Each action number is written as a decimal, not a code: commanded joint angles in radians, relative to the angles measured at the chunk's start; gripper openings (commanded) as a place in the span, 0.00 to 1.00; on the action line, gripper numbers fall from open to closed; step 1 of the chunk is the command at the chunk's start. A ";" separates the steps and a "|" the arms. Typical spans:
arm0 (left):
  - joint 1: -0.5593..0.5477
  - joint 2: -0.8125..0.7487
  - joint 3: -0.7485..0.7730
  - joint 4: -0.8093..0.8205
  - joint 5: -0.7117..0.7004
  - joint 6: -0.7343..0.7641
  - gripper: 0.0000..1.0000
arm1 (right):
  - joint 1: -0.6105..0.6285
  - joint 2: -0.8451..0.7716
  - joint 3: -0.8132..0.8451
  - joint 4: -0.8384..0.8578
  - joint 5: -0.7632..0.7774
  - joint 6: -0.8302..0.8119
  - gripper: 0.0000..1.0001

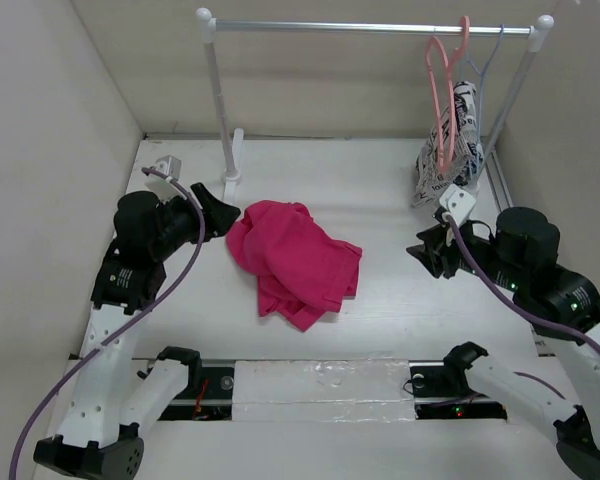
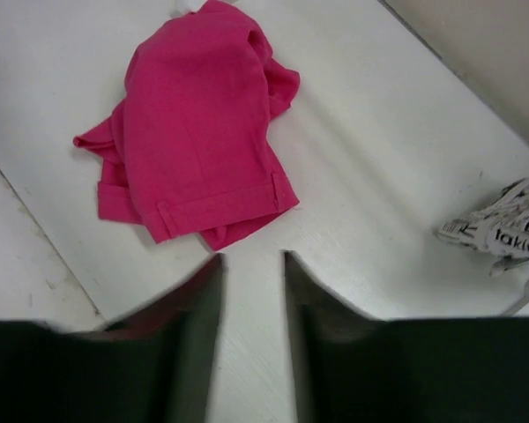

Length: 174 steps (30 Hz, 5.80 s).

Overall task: Place the trousers on the hanger
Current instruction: Flatten out the trousers at the center of the board.

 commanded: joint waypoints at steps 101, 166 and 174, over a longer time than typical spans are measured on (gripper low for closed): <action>-0.586 0.202 -0.469 0.154 -0.717 -0.503 0.00 | 0.043 0.195 0.096 -0.026 0.145 0.051 0.00; 0.046 0.375 -0.485 0.365 -0.212 -0.370 0.00 | -0.439 0.022 -0.576 0.184 0.362 0.403 0.00; 0.046 0.375 -0.273 0.291 -0.398 -0.337 0.00 | -0.677 0.048 -0.393 0.092 0.472 0.279 0.00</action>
